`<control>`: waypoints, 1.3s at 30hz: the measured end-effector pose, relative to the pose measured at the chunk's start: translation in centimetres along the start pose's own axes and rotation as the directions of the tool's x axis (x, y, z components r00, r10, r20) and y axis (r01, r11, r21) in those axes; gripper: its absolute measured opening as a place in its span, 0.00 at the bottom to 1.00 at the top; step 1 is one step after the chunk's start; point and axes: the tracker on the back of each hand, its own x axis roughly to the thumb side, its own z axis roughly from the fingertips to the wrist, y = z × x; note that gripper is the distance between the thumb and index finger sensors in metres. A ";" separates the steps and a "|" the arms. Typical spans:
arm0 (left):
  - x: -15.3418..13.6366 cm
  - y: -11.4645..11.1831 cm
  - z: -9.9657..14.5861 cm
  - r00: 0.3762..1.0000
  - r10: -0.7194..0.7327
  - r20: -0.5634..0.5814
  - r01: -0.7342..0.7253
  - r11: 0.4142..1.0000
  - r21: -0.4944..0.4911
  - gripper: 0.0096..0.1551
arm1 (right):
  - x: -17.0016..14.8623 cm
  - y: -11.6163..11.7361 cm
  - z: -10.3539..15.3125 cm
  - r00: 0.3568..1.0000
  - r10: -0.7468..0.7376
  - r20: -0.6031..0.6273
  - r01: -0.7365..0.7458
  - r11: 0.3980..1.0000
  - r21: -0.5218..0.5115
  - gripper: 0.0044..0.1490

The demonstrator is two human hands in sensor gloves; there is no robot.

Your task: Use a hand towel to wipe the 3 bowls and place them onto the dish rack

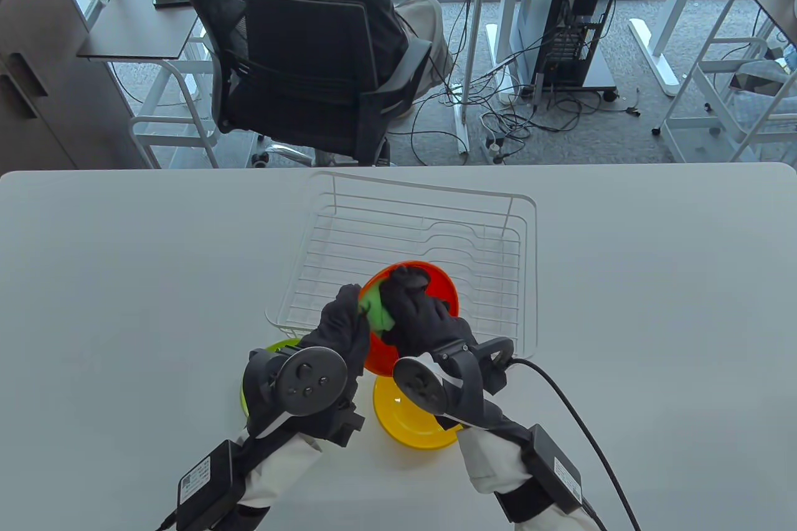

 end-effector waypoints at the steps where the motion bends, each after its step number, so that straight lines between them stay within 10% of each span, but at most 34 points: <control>1: 0.1 0.0 0.0 1.000 -0.009 0.002 0.009 1.000 0.004 0.30 | 0.0 -0.1 0.0 1.000 0.023 -0.008 -0.023 1.000 -0.007 0.38; 14: -0.5 -0.1 0.0 0.991 -0.130 -0.002 0.130 0.990 0.048 0.28 | 1.2 0.8 -0.3 0.980 -0.180 -0.087 0.198 0.937 0.287 0.36; 27: 0.2 -1.0 0.1 0.993 -0.118 0.023 0.119 0.993 -0.027 0.27 | 0.3 0.3 0.0 0.993 -0.070 -0.099 0.077 0.994 0.071 0.36; 39: -0.3 -1.1 0.0 0.989 -0.150 0.006 0.150 0.988 -0.019 0.27 | 0.0 1.9 -0.5 0.968 -0.146 -0.204 0.219 0.887 0.406 0.35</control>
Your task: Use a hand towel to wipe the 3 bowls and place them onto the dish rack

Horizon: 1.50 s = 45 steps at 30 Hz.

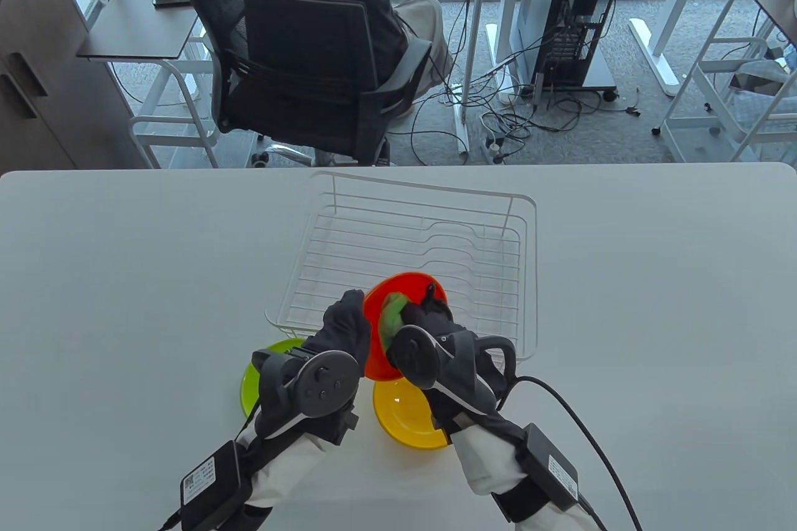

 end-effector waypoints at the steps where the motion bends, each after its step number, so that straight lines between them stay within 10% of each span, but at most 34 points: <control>1: 0.0 0.0 0.0 1.000 -0.002 0.000 0.002 1.000 0.000 0.27 | 0.2 0.0 0.0 1.000 -0.025 0.014 0.025 1.000 0.017 0.35; 7: 0.1 -0.1 0.0 1.000 -0.008 0.004 0.008 1.000 -0.018 0.27 | 0.7 -0.5 0.6 0.984 -0.152 0.098 0.163 0.979 -0.122 0.36; 18: -1.9 -1.4 -1.1 0.986 0.054 -0.157 -0.075 0.989 -0.127 0.28 | -5.2 -1.6 -0.7 0.946 -0.298 -0.131 0.268 0.941 -0.208 0.36; 30: -8.2 -1.1 -4.9 0.847 0.010 -0.532 -0.069 0.993 -0.091 0.30 | -11.7 -1.3 -1.0 0.801 -0.525 -0.289 0.461 0.848 -0.262 0.36; 45: -11.9 -5.1 -6.6 0.707 0.032 -0.706 -0.161 0.980 -0.117 0.31 | -12.1 -0.7 -1.1 0.782 -0.540 -0.312 0.486 0.841 -0.238 0.37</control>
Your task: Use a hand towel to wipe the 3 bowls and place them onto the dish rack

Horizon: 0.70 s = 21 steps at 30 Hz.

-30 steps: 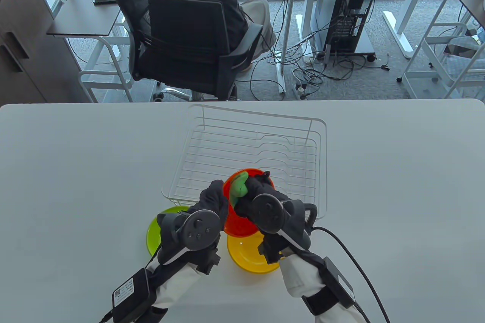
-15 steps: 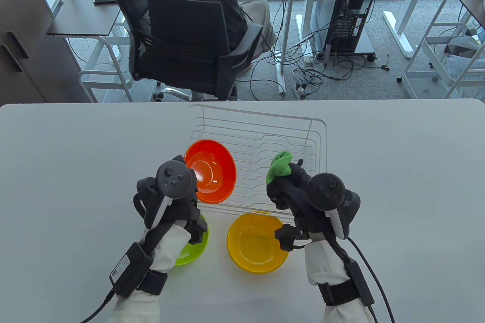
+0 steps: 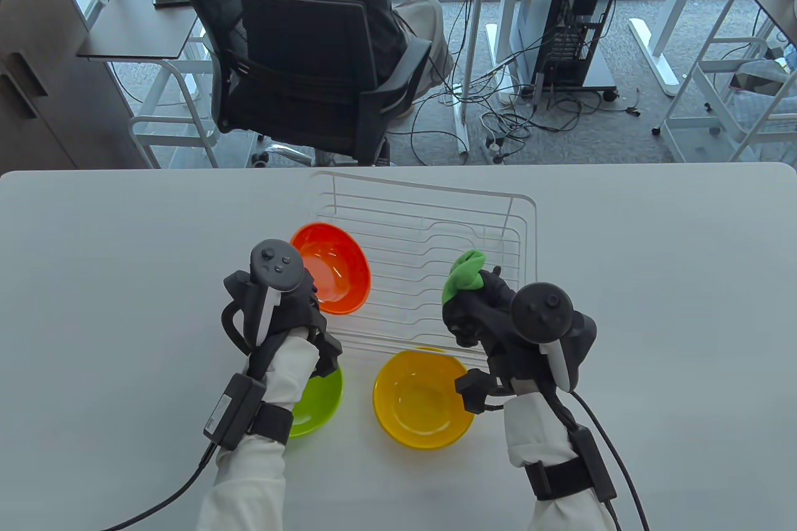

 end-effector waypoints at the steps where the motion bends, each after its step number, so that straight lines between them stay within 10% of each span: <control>1: -0.1 -0.2 -0.2 1.000 0.006 -0.006 -0.006 1.000 -0.007 0.31 | 0.0 0.0 0.0 1.000 0.001 -0.002 -0.001 1.000 0.003 0.37; 21: -2.3 -4.2 -2.8 0.963 0.235 -0.132 -0.262 0.934 -0.244 0.36 | -0.3 0.3 -0.2 1.000 -0.022 -0.021 0.022 0.999 0.035 0.37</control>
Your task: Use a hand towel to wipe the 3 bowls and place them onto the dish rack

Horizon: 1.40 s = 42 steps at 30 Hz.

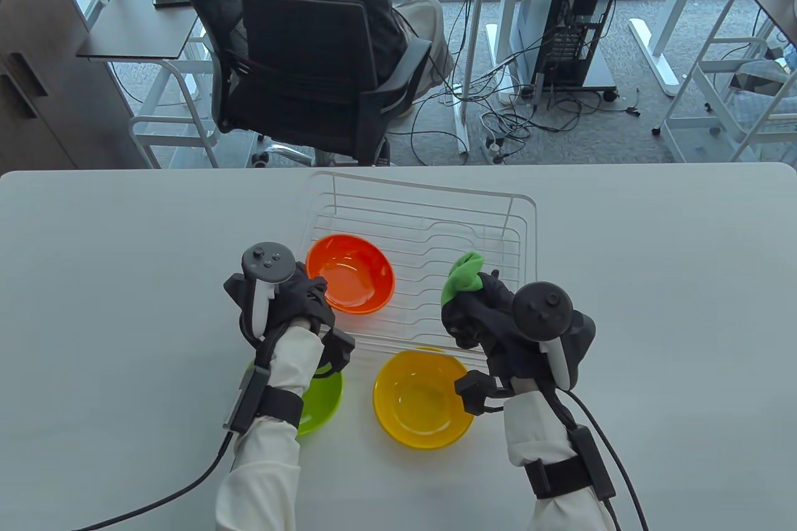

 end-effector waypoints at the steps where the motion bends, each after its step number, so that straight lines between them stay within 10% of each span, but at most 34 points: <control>1: -0.1 -0.1 -0.1 1.000 0.008 -0.004 -0.008 1.000 -0.016 0.36 | 0.0 0.0 0.0 1.000 -0.004 -0.001 0.004 1.000 0.003 0.37; 16: -0.1 -1.0 -0.6 0.999 -0.046 -0.020 0.043 0.993 -0.114 0.40 | -0.2 0.3 -0.1 1.000 -0.026 -0.006 0.026 0.999 0.033 0.37; 42: -1.3 7.5 8.1 0.875 -0.328 0.355 0.252 0.936 0.245 0.36 | -0.3 -0.4 0.0 0.997 -0.074 0.018 0.073 0.997 0.027 0.37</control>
